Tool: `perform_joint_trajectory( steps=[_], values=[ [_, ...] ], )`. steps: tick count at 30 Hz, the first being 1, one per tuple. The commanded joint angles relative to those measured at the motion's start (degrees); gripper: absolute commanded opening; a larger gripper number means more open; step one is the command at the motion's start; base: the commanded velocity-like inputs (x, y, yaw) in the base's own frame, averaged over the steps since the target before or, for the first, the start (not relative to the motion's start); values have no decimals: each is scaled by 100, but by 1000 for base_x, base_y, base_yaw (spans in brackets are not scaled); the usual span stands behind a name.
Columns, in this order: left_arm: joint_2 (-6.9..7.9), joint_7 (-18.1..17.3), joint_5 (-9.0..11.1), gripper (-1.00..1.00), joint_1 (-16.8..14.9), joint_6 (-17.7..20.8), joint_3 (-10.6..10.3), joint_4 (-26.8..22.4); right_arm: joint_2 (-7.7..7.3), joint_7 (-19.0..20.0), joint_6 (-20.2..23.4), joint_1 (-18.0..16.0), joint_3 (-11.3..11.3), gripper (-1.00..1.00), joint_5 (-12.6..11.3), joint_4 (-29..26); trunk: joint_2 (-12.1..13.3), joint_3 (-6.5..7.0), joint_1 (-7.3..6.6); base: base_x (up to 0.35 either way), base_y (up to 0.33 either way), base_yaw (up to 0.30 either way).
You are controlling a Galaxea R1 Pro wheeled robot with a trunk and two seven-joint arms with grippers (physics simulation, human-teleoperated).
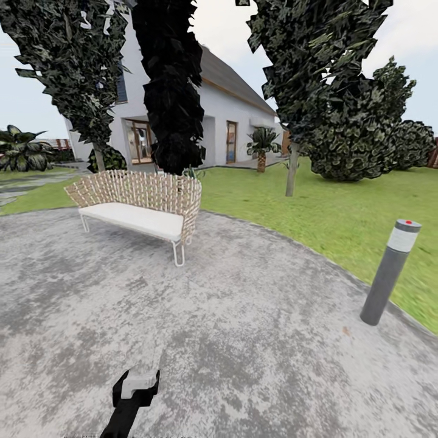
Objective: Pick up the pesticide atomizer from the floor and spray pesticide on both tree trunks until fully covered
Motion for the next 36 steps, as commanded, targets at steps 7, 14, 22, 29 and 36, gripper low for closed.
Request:
perform_joint_trajectory(
  steps=[7, 14, 22, 29, 36],
  values=[
    [0, 0, 9, 100, 0, 3, 0, 0, 0, -1, 0, 0, 0, 100, 0, -1, 0, -30, 0, 123, 0, 272],
    [0, 0, 9, 100, 0, 8, 0, 0, 0, 1, 0, 0, 0, 100, 0, -2, 0, -60, 0, 303, 0, 271],
    [-4, 0, 9, 100, 0, 9, 0, 0, 0, 3, 0, 0, 0, 100, 0, -2, 0, -94, 0, 326, 0, 271],
    [-8, 0, 13, 100, 0, 9, 0, 0, 0, 0, 0, 0, 0, 100, 0, -1, 0, -124, 0, 327, 0, 271],
    [-7, 0, 17, 100, 0, 9, 0, 0, 0, 1, 0, 0, 0, 100, 0, -2, 0, -154, 0, 328, 32, 271]
  ],
)
